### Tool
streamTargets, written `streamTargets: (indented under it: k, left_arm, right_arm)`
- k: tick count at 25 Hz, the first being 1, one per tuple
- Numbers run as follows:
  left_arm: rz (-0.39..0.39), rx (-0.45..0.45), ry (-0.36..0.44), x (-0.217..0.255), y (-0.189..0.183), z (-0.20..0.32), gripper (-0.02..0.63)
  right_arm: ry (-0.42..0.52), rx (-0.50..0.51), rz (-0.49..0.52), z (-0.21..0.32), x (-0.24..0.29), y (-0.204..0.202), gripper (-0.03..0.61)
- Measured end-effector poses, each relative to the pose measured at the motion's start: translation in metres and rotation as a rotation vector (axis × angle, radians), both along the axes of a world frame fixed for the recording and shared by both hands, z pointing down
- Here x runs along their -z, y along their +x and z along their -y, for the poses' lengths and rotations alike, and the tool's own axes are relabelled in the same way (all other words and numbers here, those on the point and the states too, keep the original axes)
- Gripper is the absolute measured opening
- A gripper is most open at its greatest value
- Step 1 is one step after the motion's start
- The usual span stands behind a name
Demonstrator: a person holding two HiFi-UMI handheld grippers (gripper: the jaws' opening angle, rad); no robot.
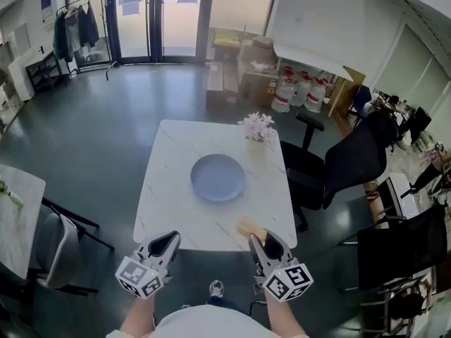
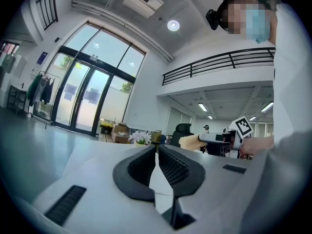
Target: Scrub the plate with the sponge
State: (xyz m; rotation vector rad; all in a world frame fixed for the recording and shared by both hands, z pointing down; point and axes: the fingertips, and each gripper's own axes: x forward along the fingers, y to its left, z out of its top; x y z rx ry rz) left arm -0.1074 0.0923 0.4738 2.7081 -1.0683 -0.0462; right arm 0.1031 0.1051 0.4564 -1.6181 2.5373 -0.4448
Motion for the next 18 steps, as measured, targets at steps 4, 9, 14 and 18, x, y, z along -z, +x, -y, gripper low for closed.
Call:
streamTargets:
  k: [4,9,14,18]
  left_arm:
    - [0.005,0.037,-0.006,-0.006,0.019,0.025,0.043]
    - [0.015,0.075,0.005,-0.008,0.035,0.050,0.043]
    - [0.023,0.095,-0.025,-0.016,0.037,0.069,0.043]
    - [0.020,0.096,-0.039,-0.018,0.033,0.092,0.043]
  right_arm:
    - [-0.003,0.039,0.006,0.030,-0.005,0.018,0.150]
    - [0.002,0.080,0.012,0.061,-0.013,0.034,0.150]
    - [-0.015,0.105,0.018,0.082,-0.020,0.035,0.150]
    - [-0.021,0.098,0.017,0.103,-0.022,0.033,0.150]
